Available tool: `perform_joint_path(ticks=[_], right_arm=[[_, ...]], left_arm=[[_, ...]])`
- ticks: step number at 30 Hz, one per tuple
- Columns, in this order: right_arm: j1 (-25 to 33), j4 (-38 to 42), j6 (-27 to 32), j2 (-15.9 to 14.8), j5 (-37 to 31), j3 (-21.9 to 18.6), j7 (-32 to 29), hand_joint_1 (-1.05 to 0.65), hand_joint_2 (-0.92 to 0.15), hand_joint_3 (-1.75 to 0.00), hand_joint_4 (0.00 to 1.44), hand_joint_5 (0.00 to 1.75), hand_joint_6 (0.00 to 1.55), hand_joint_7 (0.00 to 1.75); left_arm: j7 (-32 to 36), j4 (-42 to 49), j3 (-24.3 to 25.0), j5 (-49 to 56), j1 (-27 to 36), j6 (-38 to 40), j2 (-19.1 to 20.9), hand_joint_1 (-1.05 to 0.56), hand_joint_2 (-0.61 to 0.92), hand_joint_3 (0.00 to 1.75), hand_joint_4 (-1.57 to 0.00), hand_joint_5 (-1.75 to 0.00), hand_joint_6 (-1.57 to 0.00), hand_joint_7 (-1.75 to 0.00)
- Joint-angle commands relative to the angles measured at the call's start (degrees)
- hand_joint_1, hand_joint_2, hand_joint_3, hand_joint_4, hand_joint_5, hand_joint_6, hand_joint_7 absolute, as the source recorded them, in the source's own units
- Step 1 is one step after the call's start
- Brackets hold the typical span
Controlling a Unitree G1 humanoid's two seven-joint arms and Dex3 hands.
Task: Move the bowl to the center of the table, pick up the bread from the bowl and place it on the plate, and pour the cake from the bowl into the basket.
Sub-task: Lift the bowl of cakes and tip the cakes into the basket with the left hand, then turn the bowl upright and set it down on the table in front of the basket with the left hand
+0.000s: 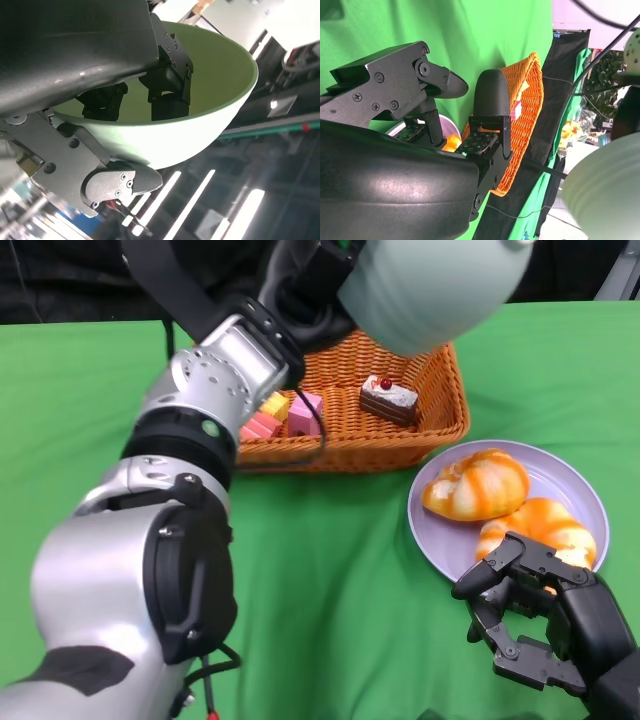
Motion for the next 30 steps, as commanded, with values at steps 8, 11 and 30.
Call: perform_joint_path(ticks=[8,11,30], right_arm=[[0.4,-1.0,0.2,-0.5,0.2,-0.6,-0.3,-0.07,-0.71,-0.78,0.71,1.52,0.66,1.26],[0.2,-0.6,-0.1,-0.7,0.4,-0.8,-0.2,-0.06,-0.72,-0.78,0.71,1.52,0.66,1.27],[-0.8,-0.4,-0.1,-0.2,0.2,-0.7,-0.9,-0.07,-0.69,-0.81,0.71,1.53,0.66,1.26]], left_arm=[[-11.9,-6.7,-11.3,11.4,2.3,-16.8,6.8,-0.22,0.43,1.32,-0.85,-1.75,-0.68,-1.75],[-13.8,-10.2,-15.6,16.2,4.8,-25.5,9.0,-0.24,0.38,1.35,-0.84,-1.75,-0.67,-1.75],[9.6,-15.8,-30.6,52.8,21.6,-87.6,25.4,-0.11,0.5,1.05,-0.87,-1.66,-0.81,-1.38]])
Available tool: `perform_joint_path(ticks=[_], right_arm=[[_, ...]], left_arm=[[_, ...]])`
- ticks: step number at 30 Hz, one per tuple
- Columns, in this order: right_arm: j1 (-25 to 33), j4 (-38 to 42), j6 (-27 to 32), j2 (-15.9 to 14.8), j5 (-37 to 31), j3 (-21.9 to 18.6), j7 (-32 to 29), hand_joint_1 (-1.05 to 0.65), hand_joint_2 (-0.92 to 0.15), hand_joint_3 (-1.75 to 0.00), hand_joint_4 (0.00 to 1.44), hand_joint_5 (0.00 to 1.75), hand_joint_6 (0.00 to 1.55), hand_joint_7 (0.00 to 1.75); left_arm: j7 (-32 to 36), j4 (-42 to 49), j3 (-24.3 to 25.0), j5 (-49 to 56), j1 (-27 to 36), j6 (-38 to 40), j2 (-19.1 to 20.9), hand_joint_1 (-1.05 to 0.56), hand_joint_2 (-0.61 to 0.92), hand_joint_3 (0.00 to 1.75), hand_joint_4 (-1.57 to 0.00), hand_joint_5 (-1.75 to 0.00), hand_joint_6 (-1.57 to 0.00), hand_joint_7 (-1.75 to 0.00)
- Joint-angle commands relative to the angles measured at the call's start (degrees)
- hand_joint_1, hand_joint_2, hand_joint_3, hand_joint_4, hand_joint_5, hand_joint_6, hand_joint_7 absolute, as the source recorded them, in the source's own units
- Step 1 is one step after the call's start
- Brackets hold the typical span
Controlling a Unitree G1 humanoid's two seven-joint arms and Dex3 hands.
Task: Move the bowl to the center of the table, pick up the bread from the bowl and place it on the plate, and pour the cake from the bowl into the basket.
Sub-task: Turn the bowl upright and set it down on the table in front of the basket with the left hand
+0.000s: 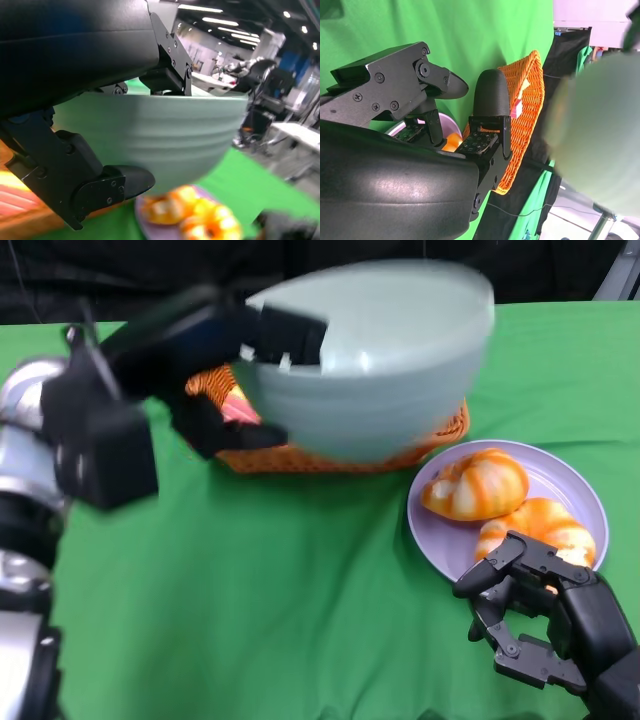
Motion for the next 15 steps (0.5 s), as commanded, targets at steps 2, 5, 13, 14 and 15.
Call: perform_joint_path(ticks=[2,5,13,14,15], right_arm=[[-0.6,-0.3,-0.2,-0.2,0.2,-0.6,-0.6,-0.07,-0.69,-0.81,0.7,1.53,0.66,1.26],[-0.5,-0.9,0.4,-0.1,0.2,-0.5,-0.8,-0.07,-0.69,-0.81,0.71,1.52,0.66,1.25],[-1.4,0.1,-0.3,-0.2,0.5,-0.8,-0.8,-0.06,-0.69,-0.81,0.71,1.52,0.67,1.24],[-1.6,0.2,-0.4,-0.3,0.7,-0.9,-0.6,-0.06,-0.69,-0.81,0.71,1.51,0.67,1.24],[-1.7,0.4,-0.6,-0.4,0.7,-0.9,-0.5,-0.05,-0.69,-0.81,0.71,1.51,0.67,1.24]], left_arm=[[12.7,-0.8,-0.2,8.4,2.1,-6.8,3.3,-0.11,0.5,1.02,-0.88,-1.65,-0.83,-1.35],[21.9,-1.8,0.6,15.2,5.0,-10.7,4.8,-0.13,0.52,0.99,-0.89,-1.62,-0.84,-1.33],[54.1,-9.4,1.1,41.0,16.7,-12.1,11.7,-0.14,0.43,1.1,-0.82,-1.74,-0.78,-1.52],[58.0,-9.8,0.0,43.5,17.7,-11.2,12.7,-0.13,0.42,1.11,-0.82,-1.75,-0.77,-1.53],[62.0,-9.8,-1.4,45.9,18.7,-10.2,13.8,-0.13,0.42,1.12,-0.82,-1.75,-0.77,-1.54]])
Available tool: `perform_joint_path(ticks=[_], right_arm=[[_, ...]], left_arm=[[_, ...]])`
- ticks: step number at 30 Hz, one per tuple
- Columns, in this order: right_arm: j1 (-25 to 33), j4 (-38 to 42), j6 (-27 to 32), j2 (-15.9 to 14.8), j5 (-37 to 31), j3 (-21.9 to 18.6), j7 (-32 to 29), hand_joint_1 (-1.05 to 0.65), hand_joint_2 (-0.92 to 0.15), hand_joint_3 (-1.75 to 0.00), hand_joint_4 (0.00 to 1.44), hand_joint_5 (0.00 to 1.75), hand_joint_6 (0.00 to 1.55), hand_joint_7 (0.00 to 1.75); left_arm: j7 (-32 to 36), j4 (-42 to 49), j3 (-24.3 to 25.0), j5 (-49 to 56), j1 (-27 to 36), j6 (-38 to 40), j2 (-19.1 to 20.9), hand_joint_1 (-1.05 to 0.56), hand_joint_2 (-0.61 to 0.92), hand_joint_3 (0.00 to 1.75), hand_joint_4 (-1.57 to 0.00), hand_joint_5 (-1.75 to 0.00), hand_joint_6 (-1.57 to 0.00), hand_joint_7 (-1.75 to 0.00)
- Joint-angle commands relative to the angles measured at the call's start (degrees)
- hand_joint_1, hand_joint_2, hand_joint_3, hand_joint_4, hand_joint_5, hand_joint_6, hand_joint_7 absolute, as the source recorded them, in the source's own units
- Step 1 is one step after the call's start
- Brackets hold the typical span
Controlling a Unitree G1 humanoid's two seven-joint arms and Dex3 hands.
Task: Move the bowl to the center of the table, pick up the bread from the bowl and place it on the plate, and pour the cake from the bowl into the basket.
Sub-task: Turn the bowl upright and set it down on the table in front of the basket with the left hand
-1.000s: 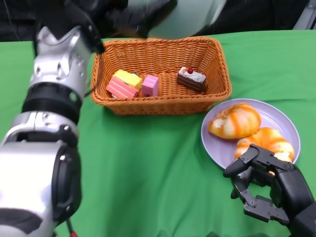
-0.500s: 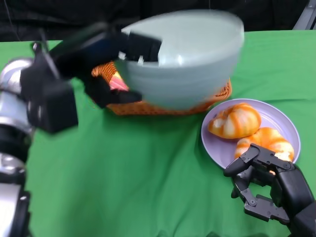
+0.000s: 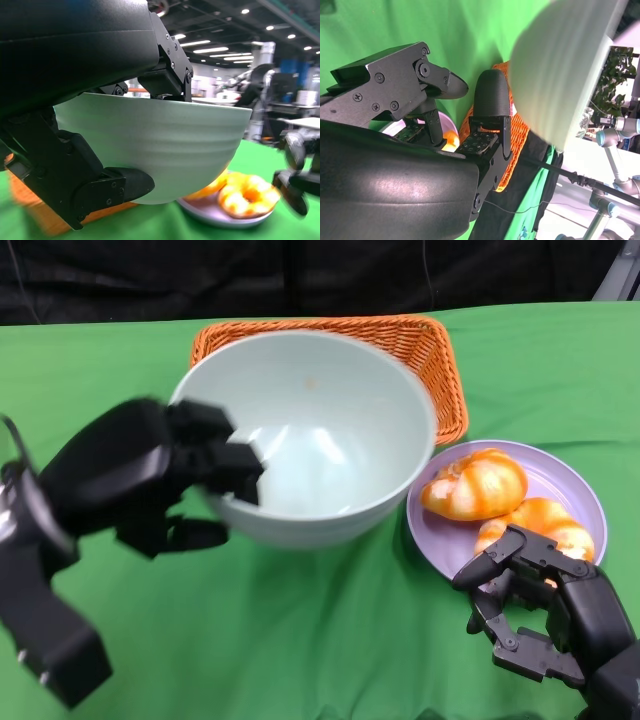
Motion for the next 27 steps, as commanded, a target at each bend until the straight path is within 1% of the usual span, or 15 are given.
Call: perform_joint_path(ticks=[1,4,7,8,11,13,15,17,19,23,27], right_arm=[[-0.9,0.5,-0.8,-0.6,0.8,-1.0,0.1,-0.06,-0.69,-0.81,0.71,1.52,0.67,1.24],[-1.0,0.7,-1.0,-0.8,1.0,-1.2,0.3,-0.07,-0.69,-0.8,0.71,1.52,0.67,1.24],[-1.1,0.9,-1.3,-0.9,1.0,-1.3,0.2,-0.07,-0.69,-0.8,0.71,1.51,0.67,1.24],[-1.1,0.9,-1.2,-0.9,1.1,-1.5,0.3,-0.07,-0.69,-0.8,0.71,1.51,0.67,1.24],[-1.0,0.7,-1.1,-0.8,1.3,-1.7,0.3,-0.07,-0.7,-0.8,0.72,1.51,0.68,1.23],[-0.9,0.5,-0.8,-0.8,1.2,-1.8,0.2,-0.06,-0.7,-0.8,0.71,1.51,0.68,1.23],[-0.8,0.4,-0.7,-0.8,1.1,-1.8,0.2,-0.06,-0.69,-0.8,0.71,1.51,0.68,1.23],[-0.7,0.3,-0.6,-0.8,1.0,-1.8,0.2,-0.05,-0.69,-0.81,0.7,1.51,0.68,1.23],[-0.6,0.3,-0.6,-0.8,0.9,-1.8,0.2,-0.05,-0.69,-0.81,0.7,1.5,0.67,1.23],[-0.4,0.2,-0.8,-0.5,0.9,-1.8,0.1,-0.05,-0.69,-0.81,0.7,1.5,0.67,1.24],[-0.4,0.3,-0.9,-0.4,0.8,-1.7,-0.1,-0.05,-0.69,-0.81,0.7,1.51,0.67,1.25]], left_arm=[[14.6,-1.7,-3.8,7.6,3.2,3.1,5.1,-0.13,0.42,1.14,-0.83,-1.75,-0.78,-1.5],[23.7,-1.1,-9.1,12.2,4.2,6.0,7.9,-0.13,0.43,1.13,-0.83,-1.75,-0.79,-1.46],[30.6,0.1,-14.4,14.4,4.3,8.1,9.9,-0.11,0.46,1.04,-0.82,-1.75,-0.79,-1.45],[32.5,0.6,-16.1,14.8,4.5,8.8,10.3,-0.11,0.47,0.98,-0.82,-1.75,-0.78,-1.46],[36.4,1.9,-20.4,15.0,5.4,10.6,11.1,-0.14,0.74,0.36,-0.82,-1.75,-0.74,-1.53],[38.2,2.7,-23.1,15.1,5.5,11.6,11.4,-0.14,0.8,0.23,-0.82,-1.75,-0.72,-1.57],[39.9,4.2,-25.9,15.4,5.0,13.3,11.2,-0.13,0.84,0.18,-0.83,-1.75,-0.7,-1.62],[39.9,6.2,-28.4,15.3,4.0,14.8,10.8,-0.14,0.87,0.14,-0.81,-1.75,-0.65,-1.66],[38.6,8.4,-30.3,14.2,2.7,15.6,10.2,-0.14,0.88,0.12,-0.79,-1.75,-0.64,-1.66],[37.3,11.2,-32.9,12.6,0.9,16.6,9.3,-0.08,0.86,0.09,-0.78,-1.74,-0.68,-1.58],[36.6,12.7,-35.1,11.3,0.0,18.0,8.6,-0.07,0.86,0.09,-0.76,-1.75,-0.66,-1.58]])
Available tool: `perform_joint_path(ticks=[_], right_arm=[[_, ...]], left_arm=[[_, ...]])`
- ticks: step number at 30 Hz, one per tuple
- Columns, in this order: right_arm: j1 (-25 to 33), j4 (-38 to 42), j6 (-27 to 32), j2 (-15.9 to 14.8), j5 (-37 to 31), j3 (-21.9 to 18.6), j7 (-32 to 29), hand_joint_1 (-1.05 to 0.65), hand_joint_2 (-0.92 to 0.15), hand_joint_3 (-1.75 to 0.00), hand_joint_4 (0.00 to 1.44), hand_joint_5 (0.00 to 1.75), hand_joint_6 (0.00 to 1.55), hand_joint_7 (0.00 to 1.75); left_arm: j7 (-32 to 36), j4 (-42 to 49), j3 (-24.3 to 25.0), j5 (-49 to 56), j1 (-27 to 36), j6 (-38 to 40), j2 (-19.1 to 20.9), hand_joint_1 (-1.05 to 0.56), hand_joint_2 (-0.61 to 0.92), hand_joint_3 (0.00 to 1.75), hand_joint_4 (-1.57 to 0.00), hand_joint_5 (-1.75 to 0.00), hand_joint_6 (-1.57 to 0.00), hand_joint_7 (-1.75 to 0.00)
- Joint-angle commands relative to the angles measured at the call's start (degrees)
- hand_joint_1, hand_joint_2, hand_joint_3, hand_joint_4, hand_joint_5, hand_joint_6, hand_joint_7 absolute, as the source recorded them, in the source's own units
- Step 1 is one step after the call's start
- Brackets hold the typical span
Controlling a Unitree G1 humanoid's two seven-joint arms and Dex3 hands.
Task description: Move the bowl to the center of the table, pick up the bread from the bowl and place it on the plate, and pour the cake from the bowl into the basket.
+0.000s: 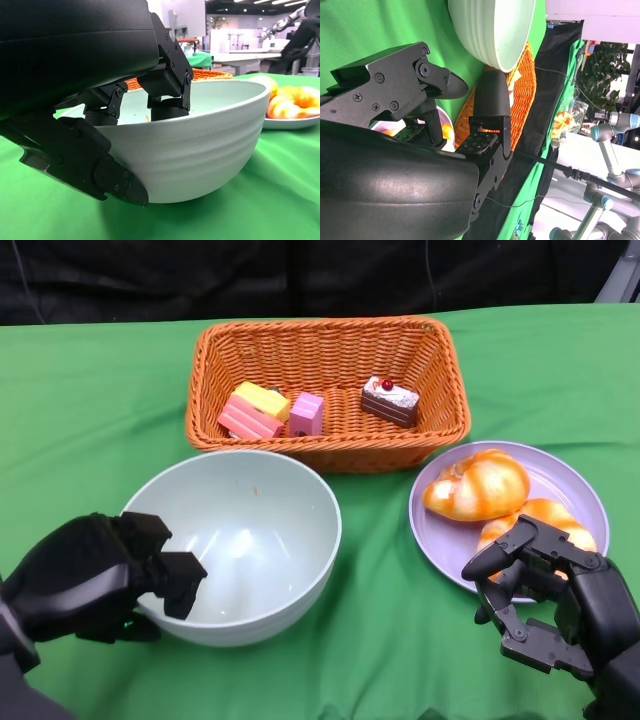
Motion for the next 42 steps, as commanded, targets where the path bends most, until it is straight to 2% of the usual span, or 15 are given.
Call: perform_joint_path(ticks=[1,3,5,8,10,11,16,19,22,26,28,31,36,40,42], right_arm=[[0.3,-0.2,-0.3,-0.3,-0.1,-0.3,-0.3,-0.05,-0.69,-0.81,0.71,1.51,0.67,1.25],[0.3,-0.2,-0.2,-0.3,0.0,-0.3,-0.3,-0.04,-0.69,-0.81,0.71,1.51,0.67,1.24],[0.3,-0.3,0.1,-0.2,0.0,-0.3,-0.4,-0.04,-0.69,-0.81,0.71,1.51,0.67,1.24],[0.1,-0.2,0.0,-0.2,-0.2,-0.3,-0.5,-0.04,-0.69,-0.81,0.71,1.51,0.67,1.23],[-0.1,0.2,-0.4,-0.3,-0.4,-0.3,-0.6,-0.04,-0.69,-0.81,0.71,1.5,0.68,1.23],[-0.2,0.4,-0.5,-0.3,-0.4,-0.3,-0.5,-0.05,-0.69,-0.8,0.71,1.5,0.68,1.23],[-0.6,0.6,-0.1,-0.3,-0.2,-0.2,-0.3,-0.05,-0.69,-0.81,0.71,1.51,0.68,1.23],[-0.7,0.7,-0.1,-0.3,-0.1,-0.2,-0.3,-0.05,-0.69,-0.82,0.7,1.52,0.67,1.24],[-0.6,0.5,0.2,-0.3,0.0,0.0,-0.3,-0.04,-0.68,-0.84,0.7,1.52,0.67,1.25],[-0.5,0.3,0.3,-0.3,0.3,0.1,-0.3,-0.04,-0.67,-0.85,0.7,1.52,0.67,1.25],[-0.4,0.4,0.1,-0.2,0.5,0.1,-0.3,-0.05,-0.67,-0.84,0.7,1.52,0.67,1.26],[-0.1,0.0,0.4,-0.3,0.3,0.1,-0.5,-0.06,-0.67,-0.84,0.7,1.52,0.67,1.26],[-0.3,0.6,-0.8,-0.7,0.3,0.1,-0.2,-0.05,-0.68,-0.83,0.7,1.52,0.67,1.25],[-0.2,0.0,-0.3,-0.6,0.7,-0.1,0.1,-0.05,-0.68,-0.82,0.7,1.52,0.67,1.25],[-0.3,0.2,-1.3,-0.8,0.9,-0.3,0.4,-0.06,-0.69,-0.82,0.7,1.52,0.67,1.24]], left_arm=[[-1.7,1.7,-1.7,-1.3,-1.2,1.5,-0.3,-0.08,0.87,0.09,-0.76,-1.75,-0.66,-1.57],[-2.9,2.0,-2.1,-2.5,-1.3,2.1,-0.8,-0.08,0.88,0.08,-0.74,-1.75,-0.67,-1.49],[-4.9,1.8,-2.0,-4.4,-1.2,1.4,-0.7,-0.09,0.91,0.05,-0.77,-1.61,-0.76,-1.23],[-11.8,1.9,-1.4,-9.1,-1.4,-1.9,-0.1,-0.24,0.92,0.06,-0.81,-1.02,-0.9,-0.45],[-20.7,2.4,-1.0,-13.8,-2.0,-4.9,0.7,-0.35,0.92,0.08,-0.76,-0.56,-0.83,-0.17],[-26.9,3.0,-0.7,-17.2,-2.3,-6.6,1.1,-0.55,0.92,0.09,-0.59,-0.33,-0.65,-0.07],[-55.9,5.1,1.7,-40.4,-1.1,-10.3,0.8,-0.99,0.92,0.12,-0.23,-0.03,-0.29,0.0],[-86.0,-4.7,4.5,-70.4,4.5,3.2,-0.1,-1.04,0.92,0.28,-0.03,0.0,-0.13,0.0],[-99.1,-14.2,8.2,-85.1,8.4,16.1,-0.1,-1.05,0.92,0.58,-0.02,-0.01,-0.09,-0.02],[-104.7,-22.1,13.8,-96.7,12.4,26.2,-1.9,-1.05,0.92,0.67,-0.09,-0.04,-0.11,-0.02],[-105.8,-25.5,17.8,-103.2,14.5,31.1,-4.4,-0.99,0.92,0.57,-0.17,-0.08,-0.16,-0.03],[-103.2,-31.9,22.8,-110.2,17.9,39.0,-7.4,-0.79,0.92,0.33,-0.35,-0.15,-0.34,-0.07],[-94.8,-45.0,30.4,-115.0,25.0,50.1,-12.4,-0.61,0.92,0.26,-0.59,-0.29,-0.53,-0.12],[-89.2,-50.8,34.7,-110.7,28.4,52.4,-16.1,-0.51,0.92,0.22,-0.65,-0.5,-0.67,-0.1],[-85.6,-48.0,36.9,-103.6,28.6,45.5,-19.3,-0.38,0.92,0.21,-0.68,-0.68,-0.77,-0.15]])
